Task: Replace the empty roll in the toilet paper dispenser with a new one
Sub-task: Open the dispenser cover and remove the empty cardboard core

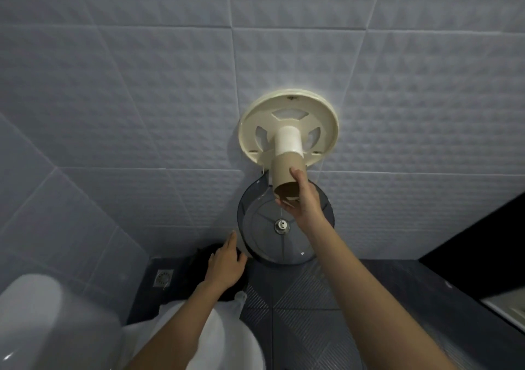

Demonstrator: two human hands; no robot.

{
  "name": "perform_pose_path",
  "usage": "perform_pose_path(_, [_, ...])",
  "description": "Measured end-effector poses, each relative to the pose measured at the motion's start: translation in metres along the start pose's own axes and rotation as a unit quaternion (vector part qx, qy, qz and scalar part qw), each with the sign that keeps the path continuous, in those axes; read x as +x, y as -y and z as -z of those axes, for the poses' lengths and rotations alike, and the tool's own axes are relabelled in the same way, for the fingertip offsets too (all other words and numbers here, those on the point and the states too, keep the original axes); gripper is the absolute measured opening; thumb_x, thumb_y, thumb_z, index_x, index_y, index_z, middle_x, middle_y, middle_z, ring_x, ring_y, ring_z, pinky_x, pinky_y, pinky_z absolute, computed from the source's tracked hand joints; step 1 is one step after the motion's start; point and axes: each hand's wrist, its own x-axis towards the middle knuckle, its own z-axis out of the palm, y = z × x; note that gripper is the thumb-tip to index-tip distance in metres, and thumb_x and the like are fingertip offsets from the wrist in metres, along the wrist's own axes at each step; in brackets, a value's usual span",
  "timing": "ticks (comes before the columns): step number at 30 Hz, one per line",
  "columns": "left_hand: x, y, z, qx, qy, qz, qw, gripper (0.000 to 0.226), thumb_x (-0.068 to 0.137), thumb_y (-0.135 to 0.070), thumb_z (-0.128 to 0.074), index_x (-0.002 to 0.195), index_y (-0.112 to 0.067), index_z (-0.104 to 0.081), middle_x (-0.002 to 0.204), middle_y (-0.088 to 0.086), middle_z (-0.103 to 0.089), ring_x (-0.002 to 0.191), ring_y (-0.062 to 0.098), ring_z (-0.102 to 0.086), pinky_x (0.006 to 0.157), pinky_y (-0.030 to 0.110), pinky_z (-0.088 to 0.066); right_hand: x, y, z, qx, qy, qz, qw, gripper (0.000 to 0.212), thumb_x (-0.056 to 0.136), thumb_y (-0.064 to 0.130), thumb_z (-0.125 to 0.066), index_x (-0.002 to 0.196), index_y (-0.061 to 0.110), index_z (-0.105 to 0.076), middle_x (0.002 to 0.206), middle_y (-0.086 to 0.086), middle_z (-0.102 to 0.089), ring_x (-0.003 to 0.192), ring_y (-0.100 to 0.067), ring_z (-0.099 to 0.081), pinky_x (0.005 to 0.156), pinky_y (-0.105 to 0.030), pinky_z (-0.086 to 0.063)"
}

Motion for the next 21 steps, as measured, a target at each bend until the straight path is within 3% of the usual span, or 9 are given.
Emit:
perform_pose_path(6, [-0.037,0.067,-0.003,-0.032,-0.005,0.095,0.995,0.061,0.097,-0.028,-0.041,0.151,-0.013,-0.016,0.154,0.014,-0.031,0.137,0.031,-0.036,0.111,0.042,-0.034,-0.02,-0.05,0.005,0.036,0.012,-0.06,0.997,0.052,0.08,0.038,-0.07,0.123,0.016,-0.05,0.109,-0.012,-0.055,0.091,-0.028,-0.06,0.074,-0.042,-0.057])
perform_pose_path(9, [-0.06,0.113,-0.004,-0.065,-0.01,0.153,0.986,0.055,0.097,-0.023,-0.041,0.149,-0.01,-0.026,0.151,0.017,-0.036,0.135,0.033,-0.038,0.111,0.042,-0.035,-0.022,-0.089,-0.019,-0.012,0.06,-0.083,0.995,0.061,0.078,0.038,-0.071,0.13,0.017,-0.047,0.122,-0.014,-0.052,0.095,-0.027,-0.058,0.068,-0.037,-0.055])
perform_pose_path(12, [-0.079,0.153,-0.011,-0.08,-0.021,0.196,0.977,0.051,0.097,-0.022,-0.043,0.145,-0.011,-0.034,0.148,0.016,-0.04,0.132,0.033,-0.042,0.108,0.043,-0.038,-0.018,-0.124,-0.052,-0.043,0.105,-0.104,0.988,0.068,0.072,0.04,-0.072,0.131,0.018,-0.045,0.134,-0.015,-0.047,0.101,-0.028,-0.056,0.074,-0.04,-0.055])
perform_pose_path(14, [-0.087,0.179,-0.021,-0.085,-0.026,0.217,0.972,0.048,0.096,-0.022,-0.044,0.143,-0.013,-0.038,0.145,0.015,-0.044,0.129,0.032,-0.046,0.106,0.043,-0.04,-0.011,-0.154,-0.074,-0.064,0.13,-0.126,0.981,0.061,0.076,0.038,-0.07,0.129,0.018,-0.047,0.134,-0.015,-0.047,0.104,-0.028,-0.055,0.072,-0.038,-0.056])
perform_pose_path(18, [-0.092,0.217,-0.05,-0.068,-0.036,0.227,0.971,0.053,0.098,-0.028,-0.041,0.148,-0.013,-0.028,0.156,0.008,-0.029,0.141,0.027,-0.032,0.112,0.039,-0.033,0.016,-0.225,-0.085,-0.059,0.148,-0.192,0.968,0.057,0.081,0.032,-0.067,0.131,0.017,-0.044,0.131,-0.013,-0.045,0.11,-0.029,-0.052,0.074,-0.042,-0.057])
perform_pose_path(21, [-0.084,0.24,-0.075,-0.037,-0.05,0.198,0.978,0.056,0.099,-0.031,-0.039,0.15,-0.017,-0.021,0.161,0.006,-0.015,0.146,0.025,-0.019,0.117,0.039,-0.025,0.048,-0.278,-0.068,-0.049,0.111,-0.238,0.964,0.063,0.08,0.033,-0.068,0.135,0.019,-0.041,0.133,-0.014,-0.044,0.111,-0.031,-0.052,0.073,-0.043,-0.057])
